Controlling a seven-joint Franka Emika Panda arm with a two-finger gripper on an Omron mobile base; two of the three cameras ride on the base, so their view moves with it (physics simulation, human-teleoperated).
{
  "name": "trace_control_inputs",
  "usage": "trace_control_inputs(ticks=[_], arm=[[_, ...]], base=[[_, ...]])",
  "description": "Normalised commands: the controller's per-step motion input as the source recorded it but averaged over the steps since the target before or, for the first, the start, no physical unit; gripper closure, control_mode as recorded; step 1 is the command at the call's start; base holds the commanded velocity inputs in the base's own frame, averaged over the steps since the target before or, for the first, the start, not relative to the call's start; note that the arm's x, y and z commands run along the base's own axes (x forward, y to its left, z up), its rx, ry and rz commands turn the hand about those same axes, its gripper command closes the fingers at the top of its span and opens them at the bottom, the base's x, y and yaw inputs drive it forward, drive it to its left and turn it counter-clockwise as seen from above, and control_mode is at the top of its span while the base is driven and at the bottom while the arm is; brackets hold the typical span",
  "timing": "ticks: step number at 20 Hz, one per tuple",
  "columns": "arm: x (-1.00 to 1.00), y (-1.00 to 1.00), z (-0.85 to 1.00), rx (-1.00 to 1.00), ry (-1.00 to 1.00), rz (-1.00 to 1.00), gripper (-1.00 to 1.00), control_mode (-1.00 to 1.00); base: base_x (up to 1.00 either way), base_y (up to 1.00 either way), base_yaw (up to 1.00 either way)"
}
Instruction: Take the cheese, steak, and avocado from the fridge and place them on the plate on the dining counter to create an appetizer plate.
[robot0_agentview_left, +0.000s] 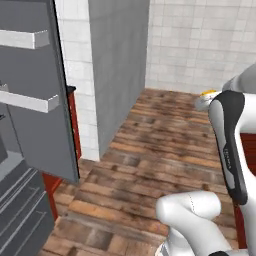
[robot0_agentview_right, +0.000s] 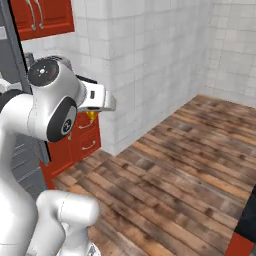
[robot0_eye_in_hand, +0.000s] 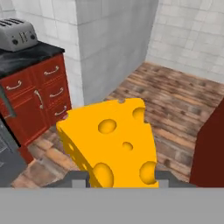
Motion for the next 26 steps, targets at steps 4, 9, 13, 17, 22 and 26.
trace_control_inputs(ticks=[4,9,13,17,22,26], arm=[[0.00,0.00,0.00,0.00,0.00,0.00,1.00,1.00],[0.00,0.00,0.00,0.00,0.00,0.00,1.00,1.00],[0.00,0.00,0.00,0.00,0.00,0.00,1.00,1.00],[0.00,0.00,0.00,0.00,0.00,0.00,1.00,1.00],[0.00,0.00,0.00,0.00,0.00,0.00,1.00,1.00],[0.00,0.00,0.00,0.00,0.00,0.00,1.00,1.00]], base=[[0.00,0.00,-0.70],[0.24,0.14,-0.52],[0.84,0.41,-0.28],[1.00,0.47,-0.27],[1.00,0.50,-0.28],[1.00,0.41,-0.29]])
